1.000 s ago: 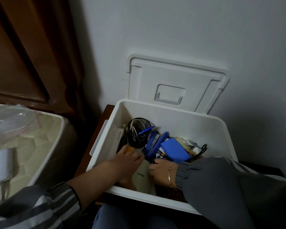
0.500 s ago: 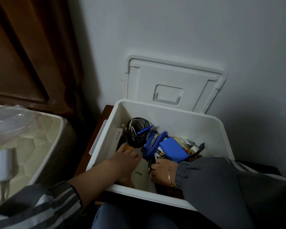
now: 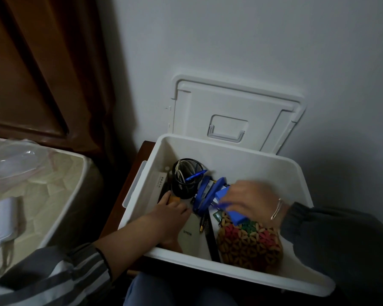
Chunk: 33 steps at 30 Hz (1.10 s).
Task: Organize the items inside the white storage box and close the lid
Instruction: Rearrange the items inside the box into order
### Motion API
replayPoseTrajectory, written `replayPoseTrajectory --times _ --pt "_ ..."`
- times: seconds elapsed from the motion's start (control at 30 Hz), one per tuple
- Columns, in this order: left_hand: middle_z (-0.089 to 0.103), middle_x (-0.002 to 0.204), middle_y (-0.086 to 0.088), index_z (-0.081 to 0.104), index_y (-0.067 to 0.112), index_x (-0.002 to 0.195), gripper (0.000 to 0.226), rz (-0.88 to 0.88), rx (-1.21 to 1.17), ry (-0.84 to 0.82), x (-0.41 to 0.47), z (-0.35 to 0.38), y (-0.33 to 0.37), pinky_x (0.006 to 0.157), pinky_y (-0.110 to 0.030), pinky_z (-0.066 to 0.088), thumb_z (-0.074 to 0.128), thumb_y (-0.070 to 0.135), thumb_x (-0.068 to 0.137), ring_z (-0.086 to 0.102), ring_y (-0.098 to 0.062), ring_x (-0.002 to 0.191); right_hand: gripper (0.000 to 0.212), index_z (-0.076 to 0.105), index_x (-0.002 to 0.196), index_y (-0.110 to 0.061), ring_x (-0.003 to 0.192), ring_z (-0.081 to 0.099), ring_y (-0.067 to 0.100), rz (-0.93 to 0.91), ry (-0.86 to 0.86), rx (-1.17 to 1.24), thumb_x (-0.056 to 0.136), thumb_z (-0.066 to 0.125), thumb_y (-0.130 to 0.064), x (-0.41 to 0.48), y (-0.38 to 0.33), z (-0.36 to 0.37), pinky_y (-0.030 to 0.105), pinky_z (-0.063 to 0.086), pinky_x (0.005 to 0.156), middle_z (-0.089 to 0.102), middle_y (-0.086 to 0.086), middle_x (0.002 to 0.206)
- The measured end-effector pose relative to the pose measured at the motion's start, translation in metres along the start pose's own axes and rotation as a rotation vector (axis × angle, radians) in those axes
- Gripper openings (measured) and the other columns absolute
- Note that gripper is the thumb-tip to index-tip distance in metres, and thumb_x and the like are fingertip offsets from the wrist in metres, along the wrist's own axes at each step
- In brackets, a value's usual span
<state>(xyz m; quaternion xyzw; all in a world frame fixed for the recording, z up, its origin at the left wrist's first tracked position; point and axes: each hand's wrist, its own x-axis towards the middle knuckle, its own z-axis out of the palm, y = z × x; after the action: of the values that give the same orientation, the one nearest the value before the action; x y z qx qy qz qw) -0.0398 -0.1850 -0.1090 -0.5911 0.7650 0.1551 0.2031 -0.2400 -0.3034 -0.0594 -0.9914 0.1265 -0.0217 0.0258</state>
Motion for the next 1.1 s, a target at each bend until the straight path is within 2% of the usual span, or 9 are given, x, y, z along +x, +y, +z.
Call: replayPoseTrajectory --times 0.13,0.2,0.27,0.4,0.53,0.63,0.83,0.97,1.1 --pt "0.019 0.155 -0.006 0.008 0.012 0.152 0.112 -0.005 -0.004 -0.006 0.0 -0.002 0.001 0.113 -0.053 -0.013 0.066 0.065 0.072 0.012 -0.029 0.145 0.017 0.071 0.092 -0.017 0.077 0.068 0.005 0.546 0.474 0.741 0.077 0.074 -0.01 0.029 0.008 -0.019 0.019 0.055 0.076 0.073 0.002 0.089" --pt "0.018 0.156 -0.007 0.007 0.012 0.152 0.112 -0.004 -0.002 -0.008 -0.001 -0.003 0.001 0.113 -0.053 -0.013 0.065 0.066 0.073 0.012 -0.03 0.145 0.019 0.07 0.093 -0.011 0.074 0.067 -0.001 0.619 0.557 0.938 0.076 0.073 -0.002 0.057 0.005 -0.016 0.012 0.054 0.075 0.072 0.008 0.091" --pt "0.018 0.156 -0.007 0.007 0.012 0.153 0.113 -0.003 0.002 -0.008 -0.002 -0.003 0.001 0.113 -0.052 -0.012 0.064 0.066 0.072 0.013 -0.03 0.145 0.023 0.069 0.099 -0.007 0.08 0.067 0.005 0.672 0.482 1.009 0.077 0.073 -0.003 0.078 0.003 -0.008 0.015 0.055 0.079 0.071 0.013 0.097" --pt "0.019 0.155 -0.006 0.005 0.013 0.153 0.114 -0.003 0.002 -0.007 -0.003 -0.001 0.0 0.112 -0.052 -0.015 0.064 0.067 0.072 0.012 -0.03 0.145 0.065 0.044 0.137 -0.014 0.124 0.05 0.023 0.658 -0.105 0.516 0.08 0.073 -0.021 0.082 0.015 0.015 0.032 0.042 0.103 0.052 0.006 0.137" --pt "0.017 0.156 -0.006 0.003 0.014 0.153 0.115 -0.004 0.003 -0.019 0.0 -0.001 -0.001 0.112 -0.052 -0.016 0.064 0.067 0.071 0.011 -0.029 0.145 0.041 0.054 0.126 -0.021 0.114 0.053 0.022 0.496 -0.1 0.319 0.087 0.064 -0.026 0.044 0.017 0.024 0.036 0.042 0.098 0.058 0.002 0.124" --pt "0.017 0.156 -0.006 0.003 0.014 0.153 0.116 -0.01 0.011 -0.025 0.0 -0.002 0.0 0.112 -0.053 -0.016 0.064 0.068 0.071 0.011 -0.029 0.145 0.027 0.063 0.116 -0.024 0.114 0.051 0.017 0.233 -0.258 0.198 0.089 0.059 -0.029 0.016 0.007 0.039 0.031 0.034 0.096 0.062 -0.004 0.118" --pt "0.02 0.154 -0.009 0.005 0.011 0.152 0.113 -0.051 0.049 -0.032 -0.004 -0.006 0.005 0.113 -0.058 -0.013 0.064 0.066 0.073 0.014 -0.03 0.144 0.041 0.052 0.131 -0.023 0.125 0.04 0.017 -0.098 -0.417 -0.006 0.09 0.05 -0.024 0.006 -0.005 0.085 0.034 0.021 0.098 0.052 -0.003 0.135" --pt "0.022 0.153 -0.01 0.009 0.009 0.151 0.111 -0.08 0.067 -0.008 -0.01 -0.007 0.006 0.113 -0.056 -0.013 0.064 0.065 0.073 0.015 -0.029 0.144 0.044 0.051 0.13 -0.017 0.124 0.044 0.023 -0.157 -0.419 -0.032 0.086 0.056 -0.019 0.017 -0.005 0.097 0.035 0.028 0.1 0.052 0.004 0.134" --pt "0.019 0.155 -0.013 0.011 0.008 0.151 0.11 -0.087 0.069 0.009 -0.013 -0.007 0.005 0.113 -0.055 -0.012 0.063 0.066 0.074 0.011 -0.029 0.145 0.029 0.062 0.111 -0.012 0.105 0.058 0.026 -0.236 -0.402 -0.09 0.082 0.059 -0.012 0.024 -0.005 0.099 0.034 0.042 0.093 0.065 0.009 0.109"
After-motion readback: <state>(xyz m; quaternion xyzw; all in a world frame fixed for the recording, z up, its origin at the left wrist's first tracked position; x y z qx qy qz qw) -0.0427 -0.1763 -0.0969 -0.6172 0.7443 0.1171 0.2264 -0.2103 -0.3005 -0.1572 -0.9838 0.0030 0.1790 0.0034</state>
